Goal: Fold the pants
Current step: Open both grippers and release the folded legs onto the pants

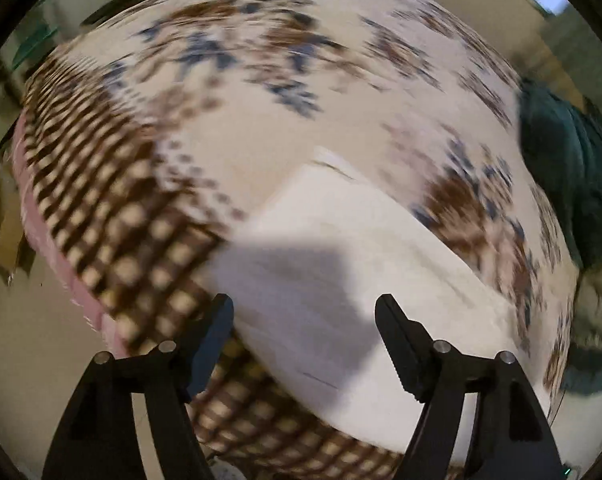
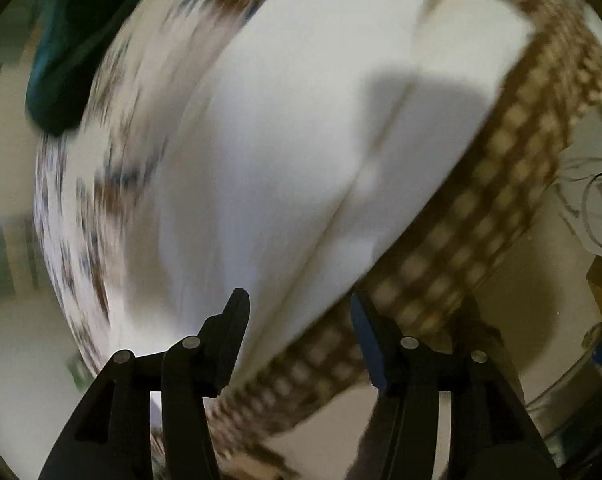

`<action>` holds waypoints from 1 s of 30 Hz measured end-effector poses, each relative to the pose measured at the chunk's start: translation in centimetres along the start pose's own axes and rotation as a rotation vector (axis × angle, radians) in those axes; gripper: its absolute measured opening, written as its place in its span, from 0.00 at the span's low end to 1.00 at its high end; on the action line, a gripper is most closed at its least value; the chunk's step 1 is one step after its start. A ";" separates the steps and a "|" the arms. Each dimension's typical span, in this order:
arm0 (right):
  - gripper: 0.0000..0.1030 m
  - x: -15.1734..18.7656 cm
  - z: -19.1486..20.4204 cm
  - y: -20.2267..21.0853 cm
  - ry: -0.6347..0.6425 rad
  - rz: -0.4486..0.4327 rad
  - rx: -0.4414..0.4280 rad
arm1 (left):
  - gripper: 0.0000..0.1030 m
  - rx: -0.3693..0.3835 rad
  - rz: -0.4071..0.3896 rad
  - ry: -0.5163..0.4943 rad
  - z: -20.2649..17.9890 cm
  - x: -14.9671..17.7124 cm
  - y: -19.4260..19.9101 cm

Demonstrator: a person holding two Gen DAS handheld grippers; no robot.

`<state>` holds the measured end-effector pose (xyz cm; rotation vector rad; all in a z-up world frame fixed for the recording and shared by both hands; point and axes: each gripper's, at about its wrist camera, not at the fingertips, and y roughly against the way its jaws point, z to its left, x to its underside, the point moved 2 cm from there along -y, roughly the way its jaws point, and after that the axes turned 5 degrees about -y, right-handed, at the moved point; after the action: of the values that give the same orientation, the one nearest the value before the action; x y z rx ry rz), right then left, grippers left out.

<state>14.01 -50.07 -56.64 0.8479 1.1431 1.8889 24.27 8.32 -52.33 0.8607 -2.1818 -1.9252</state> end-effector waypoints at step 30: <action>0.09 -18.8 -14.7 2.2 -0.141 -0.105 -0.001 | 0.79 -0.136 0.173 -0.287 -23.2 13.9 -5.9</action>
<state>10.51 -72.85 -63.07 0.8882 1.0790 1.7171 24.82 -18.89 -57.31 0.3801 -2.1527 -2.1890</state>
